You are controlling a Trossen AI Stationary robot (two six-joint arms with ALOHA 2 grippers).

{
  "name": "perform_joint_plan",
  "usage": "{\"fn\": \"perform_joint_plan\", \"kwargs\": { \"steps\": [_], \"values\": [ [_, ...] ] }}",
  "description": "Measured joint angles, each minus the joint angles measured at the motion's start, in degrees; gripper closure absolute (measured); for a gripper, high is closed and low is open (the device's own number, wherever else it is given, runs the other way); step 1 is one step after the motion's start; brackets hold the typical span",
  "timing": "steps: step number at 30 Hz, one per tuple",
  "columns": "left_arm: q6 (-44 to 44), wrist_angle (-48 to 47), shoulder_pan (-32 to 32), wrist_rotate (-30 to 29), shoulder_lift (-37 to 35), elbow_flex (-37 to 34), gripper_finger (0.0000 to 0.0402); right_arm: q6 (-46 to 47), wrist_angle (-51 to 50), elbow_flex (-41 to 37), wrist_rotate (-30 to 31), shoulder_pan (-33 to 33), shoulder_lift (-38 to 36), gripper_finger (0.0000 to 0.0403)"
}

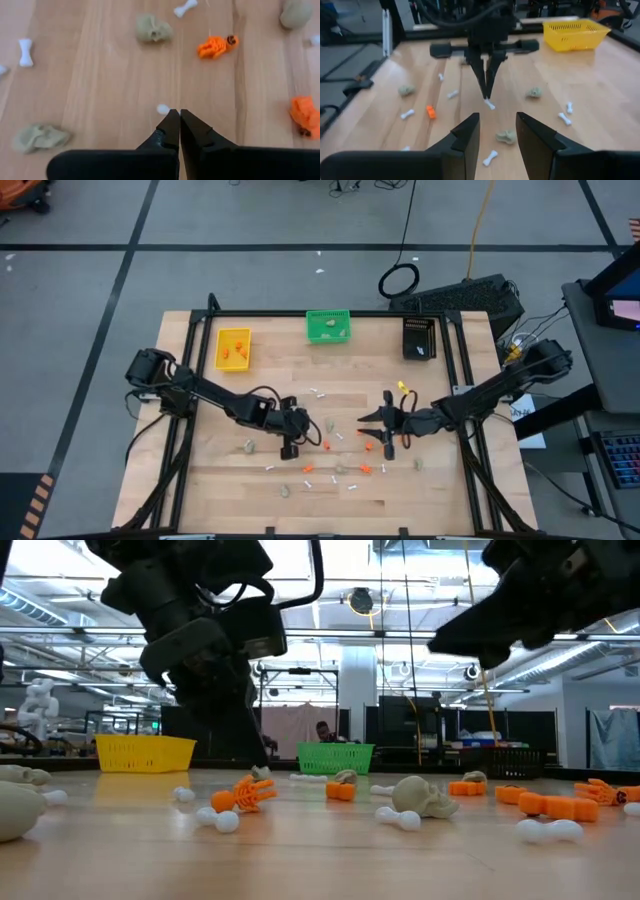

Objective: Sort Halloween decoration
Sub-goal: Put the white bone toy into the black bin

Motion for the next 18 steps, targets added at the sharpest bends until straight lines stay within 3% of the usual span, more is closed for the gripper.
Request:
{"fn": "perform_joint_plan", "kwargs": {
  "steps": [7, 14, 18],
  "values": [
    [-0.37, -0.2, -0.7, -0.01, 0.0, 0.0, 0.0398, -3.59, -0.44, 7.11, -7.2, -2.29, 10.33, 0.0289],
    [-6.59, -1.4, -0.71, -3.54, -0.02, 0.0, 0.0397, -5.22, -5.8, 13.62, -7.67, -3.35, 15.36, 0.0289],
    [-12.69, -1.07, -1.36, -3.94, -0.04, -0.07, 0.0367, -5.44, -6.98, 14.36, -7.67, -3.42, 16.05, 0.0289]
  ]
}}
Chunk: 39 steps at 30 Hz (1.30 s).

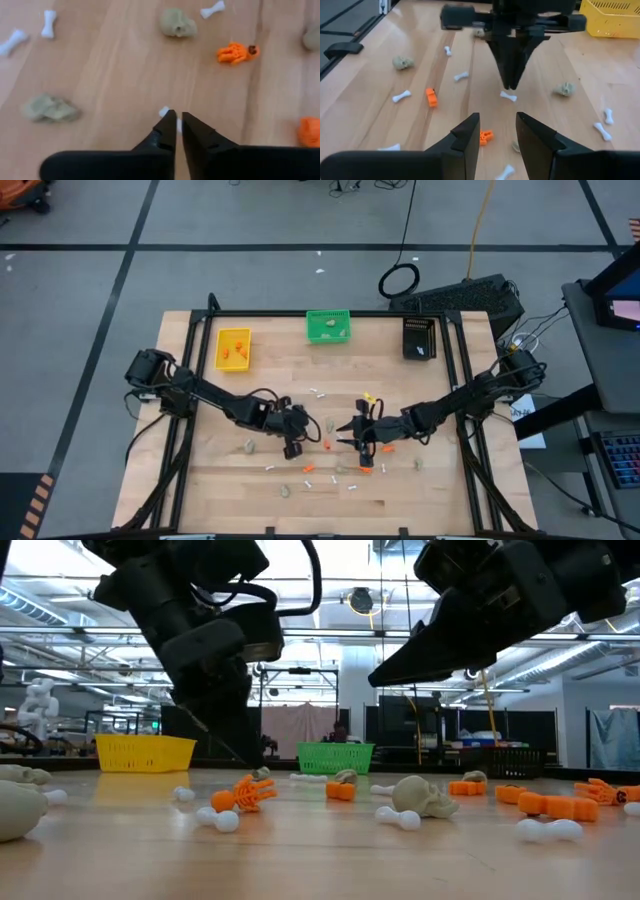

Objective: Sort Halloween decoration
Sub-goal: Put the white bone toy into the black bin

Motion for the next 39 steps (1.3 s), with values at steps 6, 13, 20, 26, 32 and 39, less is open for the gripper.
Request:
{"fn": "perform_joint_plan", "kwargs": {
  "steps": [6, 13, 20, 26, 32, 39],
  "values": [
    [-5.82, 0.12, -2.41, -2.6, 0.34, -0.02, 0.0264, -0.46, -0.38, 0.0, 0.06, 0.0, -0.01, 0.0289],
    [-9.95, 1.22, -3.86, -10.34, 1.57, -0.11, 0.0186, -0.62, -0.88, 0.0, 0.1, 0.0, -0.02, 0.0289],
    [-12.11, 2.84, -3.83, -11.91, 4.29, 0.04, 0.018, -0.64, -1.82, 0.0, 0.13, 0.0, -0.05, 0.0289],
    [-12.57, 3.29, -3.85, -11.02, 5.42, 0.01, 0.018, -0.64, -2.16, -0.02, 0.15, 0.0, -0.05, 0.0289],
    [-8.56, 2.51, -3.85, -11.01, 6.23, 0.09, 0.0209, -0.64, -1.92, -0.02, 0.16, 0.0, -0.05, 0.0289],
    [-2.45, 2.22, -3.9, -9.94, 6.29, 0.11, 0.0306, -0.88, -1.76, -0.02, 0.17, 0.0, -0.05, 0.0289]
  ]
}}
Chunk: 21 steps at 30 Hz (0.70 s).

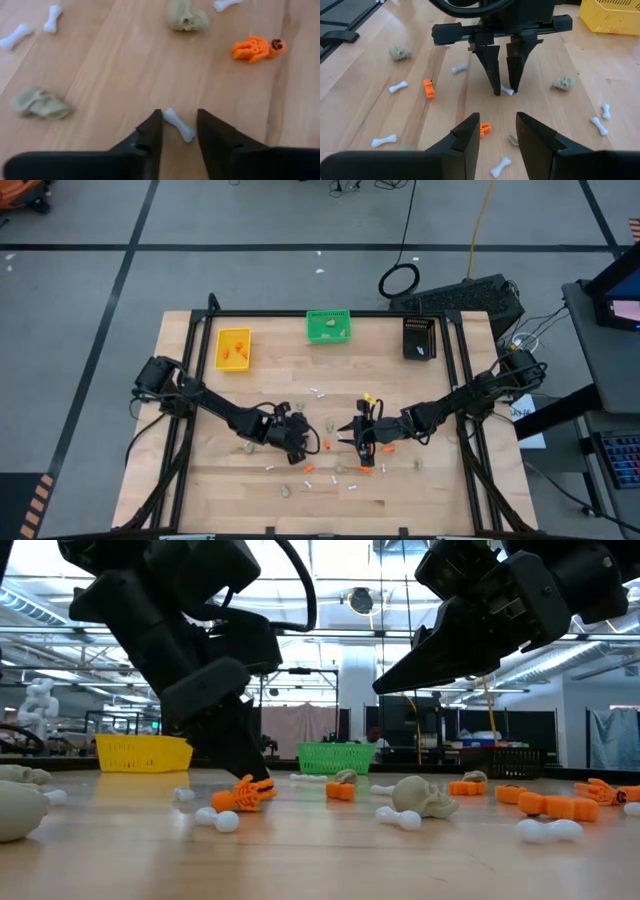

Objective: Sort Halloween decoration
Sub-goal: Put the white bone toy into the black bin

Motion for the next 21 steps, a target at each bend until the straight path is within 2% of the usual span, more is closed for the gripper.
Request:
{"fn": "perform_joint_plan", "kwargs": {
  "steps": [5, 8, 21],
  "values": [
    [5.07, 0.09, -0.02, 0.22, 0.03, 0.0, 0.0369, 0.0, 0.02, 0.0, 0.0, 0.0, 0.0, 0.0289],
    [7.39, 0.03, -0.06, 0.28, 0.04, -0.02, 0.0391, -0.02, 0.0, 0.0, 0.0, 0.0, 0.0, 0.0289],
    [9.45, 0.28, 0.03, 0.39, 0.11, 0.74, 0.0396, -0.22, 0.0, 0.0, 0.0, 0.0, 0.0, 0.0289]
  ]
}}
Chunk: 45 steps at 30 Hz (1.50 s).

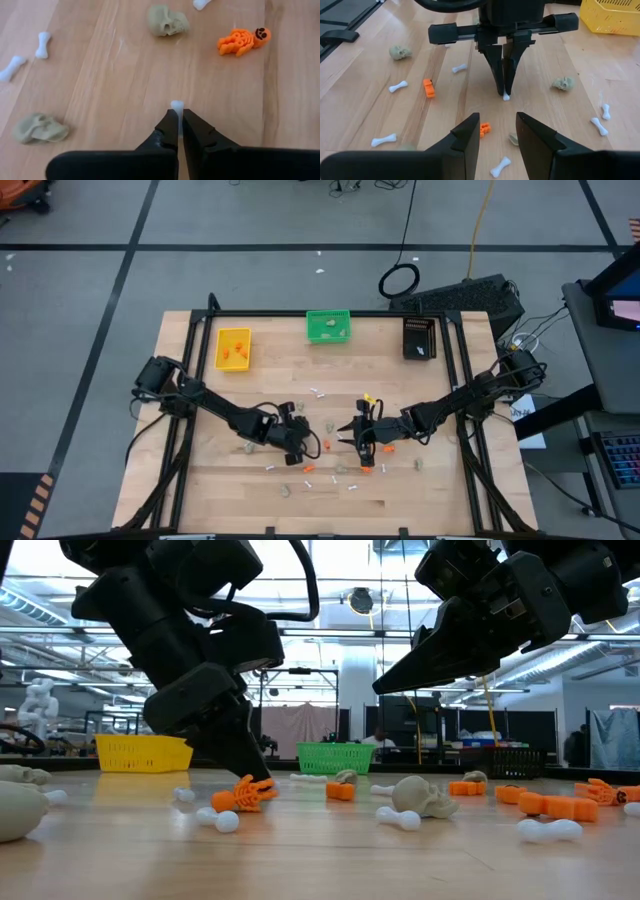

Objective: Sort Halloween decoration
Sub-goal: Put the white bone toy into the black bin

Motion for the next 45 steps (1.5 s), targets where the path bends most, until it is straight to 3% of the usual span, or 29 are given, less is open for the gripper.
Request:
{"fn": "perform_joint_plan", "kwargs": {
  "steps": [10, 17, 23, 31, 45],
  "values": [
    [0.9, -0.33, 0.15, 5.44, 0.01, 0.77, 0.0392, 0.0, -0.13, 0.0, -0.02, 0.0, 0.0, 0.0289],
    [0.87, -1.86, 1.28, 8.01, 0.0, 1.37, 0.0344, 0.0, -0.13, 0.0, -0.02, 0.0, 0.0, 0.0289],
    [1.18, -12.49, 4.1, 12.63, 0.13, 6.5, 0.0321, -0.45, -0.14, 0.0, -0.02, -0.01, 0.0, 0.0289],
    [2.65, -16.79, 8.4, 21.78, 0.21, 8.54, 0.034, -0.85, -0.15, 0.0, -0.02, 0.0, 0.0, 0.0289],
    [5.81, -16.03, 7.03, 19.23, 0.08, 8.18, 0.0392, -0.85, -2.6, -0.02, -0.02, -0.02, 0.0, 0.0289]
  ]
}}
